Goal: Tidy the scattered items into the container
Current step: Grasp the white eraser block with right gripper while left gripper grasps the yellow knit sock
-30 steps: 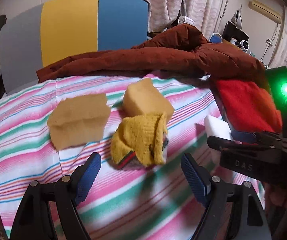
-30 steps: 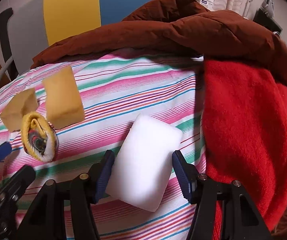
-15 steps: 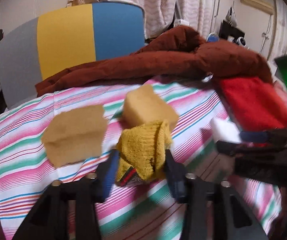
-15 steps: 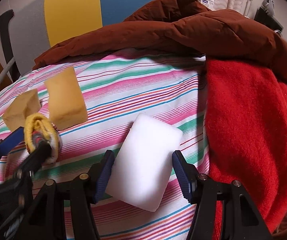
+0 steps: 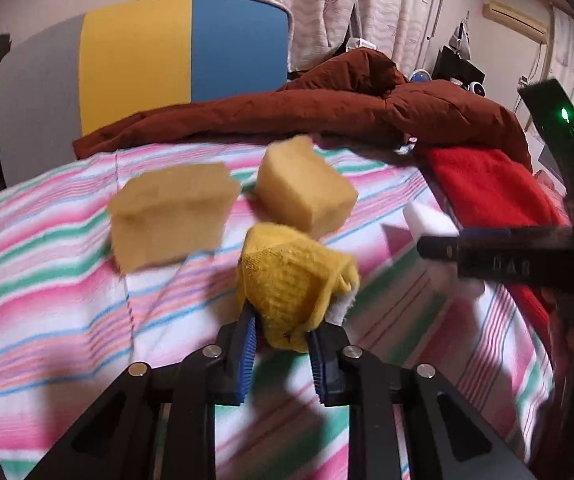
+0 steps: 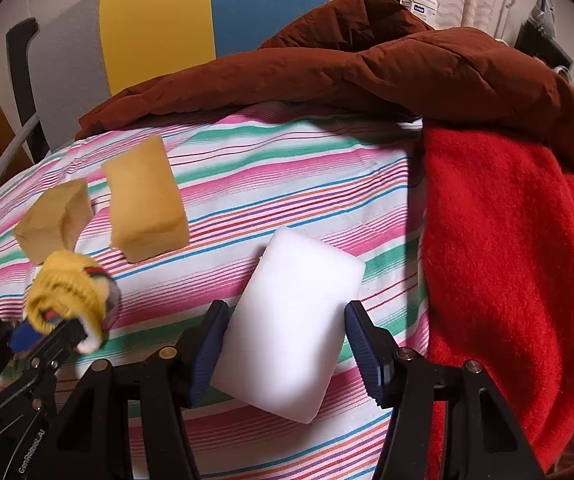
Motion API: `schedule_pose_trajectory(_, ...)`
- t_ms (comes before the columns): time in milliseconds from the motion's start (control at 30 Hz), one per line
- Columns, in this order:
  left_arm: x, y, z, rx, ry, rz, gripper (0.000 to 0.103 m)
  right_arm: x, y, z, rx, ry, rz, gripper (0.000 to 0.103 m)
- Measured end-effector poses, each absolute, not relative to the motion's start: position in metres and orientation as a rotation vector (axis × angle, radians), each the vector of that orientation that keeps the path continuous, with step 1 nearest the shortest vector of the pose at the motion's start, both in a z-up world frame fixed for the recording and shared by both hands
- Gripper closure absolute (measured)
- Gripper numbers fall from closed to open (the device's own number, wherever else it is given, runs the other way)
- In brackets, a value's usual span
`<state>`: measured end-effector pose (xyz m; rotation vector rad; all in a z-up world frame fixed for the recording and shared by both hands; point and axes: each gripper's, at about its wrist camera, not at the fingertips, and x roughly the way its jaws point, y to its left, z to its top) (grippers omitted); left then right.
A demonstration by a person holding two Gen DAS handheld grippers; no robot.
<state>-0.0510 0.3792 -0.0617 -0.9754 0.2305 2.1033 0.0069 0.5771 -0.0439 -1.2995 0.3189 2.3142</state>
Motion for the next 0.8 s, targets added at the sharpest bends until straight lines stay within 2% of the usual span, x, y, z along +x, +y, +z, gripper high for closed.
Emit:
schedule_pose_trajectory(167, -0.042, 0.361, -0.065, -0.988, 0.216, 2.114, 0.087, 0.006, 0.571, -0.039, -1.274, 0.303, 2.358, 0.043)
schedule_pose_trajectory(600, -0.013, 0.327, -0.062, -0.957, 0.162, 2.145, 0.089, 0.000, 0.546, -0.029, -1.223, 0.186, 2.476, 0.043)
schedule_pose_trajectory(800, -0.009, 0.305, -0.062, -0.974, 0.082, 2.155, 0.089, 0.001, 0.530, -0.020, -1.180, 0.125, 2.543, 0.043)
